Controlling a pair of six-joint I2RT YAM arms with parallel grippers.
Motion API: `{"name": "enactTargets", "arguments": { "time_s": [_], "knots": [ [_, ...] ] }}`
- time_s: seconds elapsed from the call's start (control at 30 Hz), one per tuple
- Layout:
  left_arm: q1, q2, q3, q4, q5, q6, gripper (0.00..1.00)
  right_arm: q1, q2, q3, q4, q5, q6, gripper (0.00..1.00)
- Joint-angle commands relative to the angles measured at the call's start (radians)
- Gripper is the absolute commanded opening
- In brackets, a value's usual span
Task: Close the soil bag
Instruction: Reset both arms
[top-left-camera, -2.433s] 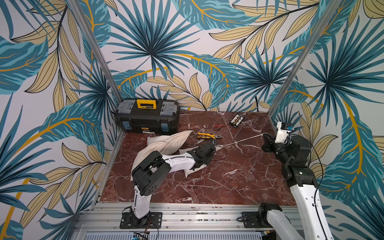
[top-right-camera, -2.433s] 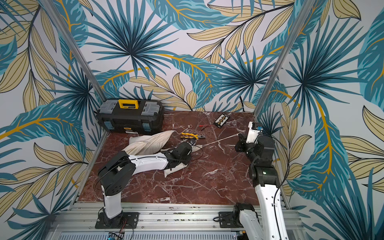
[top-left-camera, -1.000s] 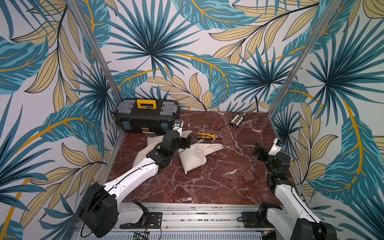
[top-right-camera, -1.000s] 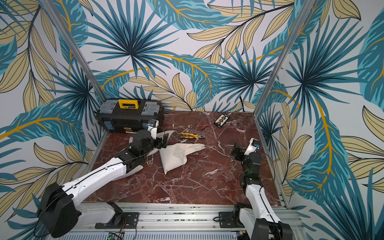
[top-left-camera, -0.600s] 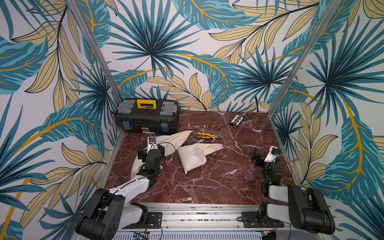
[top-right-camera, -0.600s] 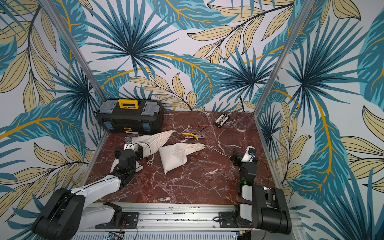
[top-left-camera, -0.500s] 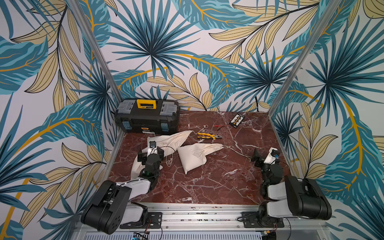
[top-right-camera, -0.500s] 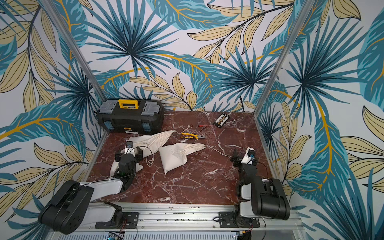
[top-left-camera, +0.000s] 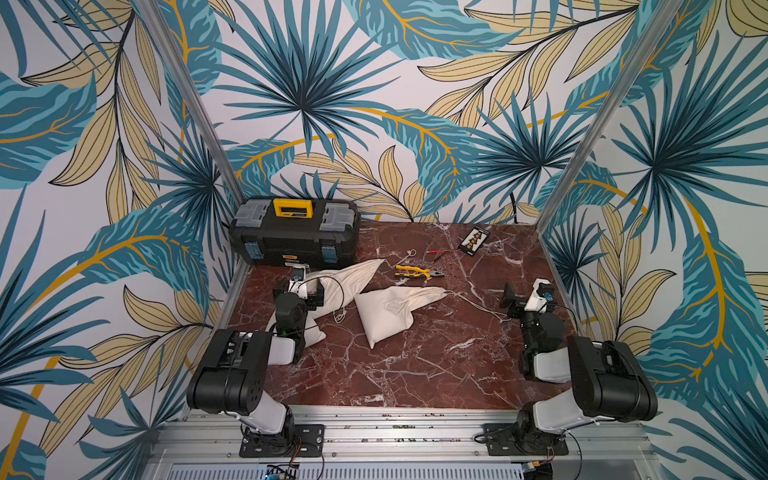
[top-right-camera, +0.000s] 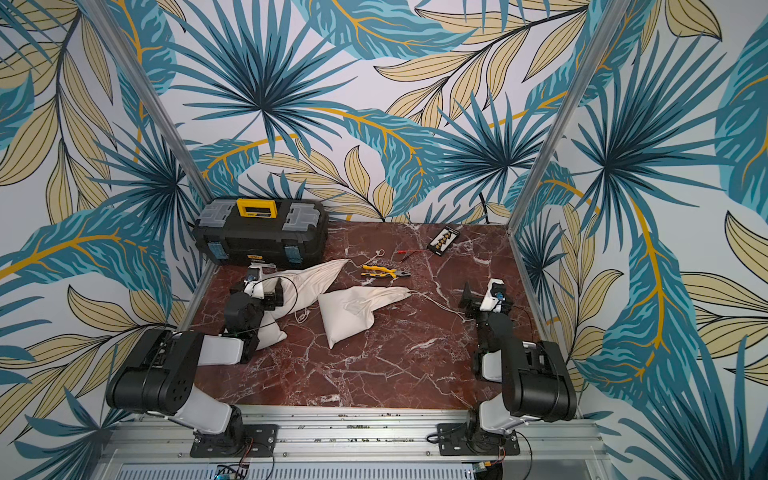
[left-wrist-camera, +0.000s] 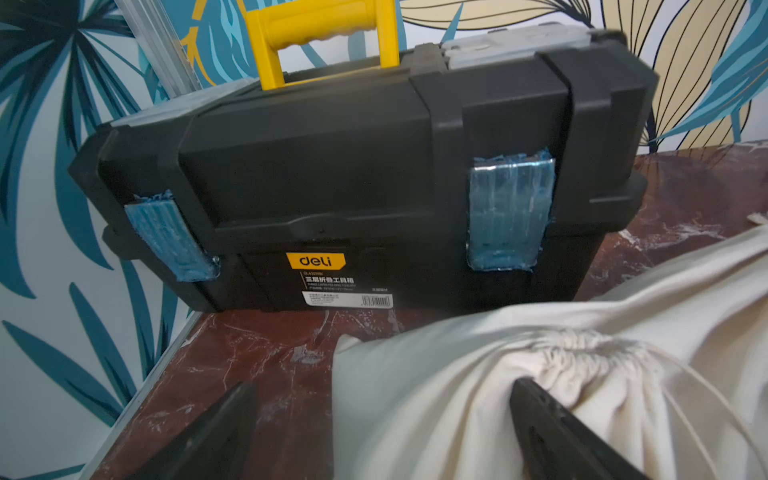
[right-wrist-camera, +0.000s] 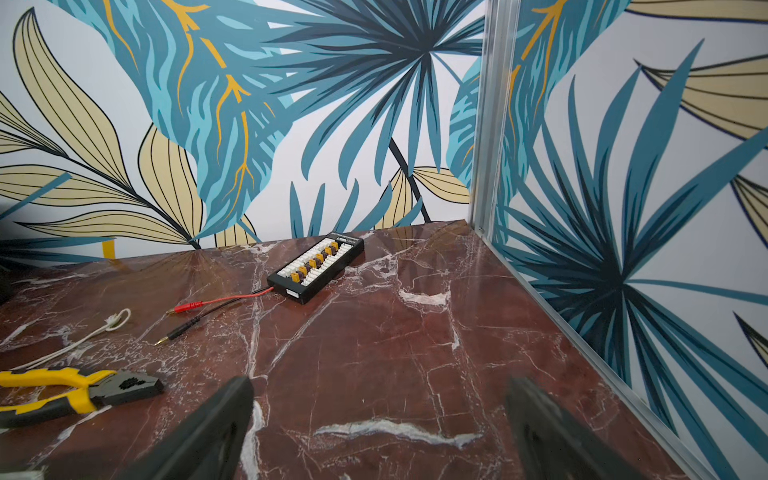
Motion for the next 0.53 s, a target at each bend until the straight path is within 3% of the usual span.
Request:
{"name": "enactTargets", "arguments": {
  "time_s": [0.0, 0.5],
  "knots": [
    [0.012, 0.011, -0.015, -0.024, 0.096, -0.034, 1.0, 0.006, -0.005, 0.002, -0.02, -0.015, -0.021, 0.99],
    [0.004, 0.009, -0.005, -0.05, 0.117, -0.016, 1.0, 0.006, -0.005, 0.014, -0.045, -0.057, -0.037, 0.99]
  ]
}}
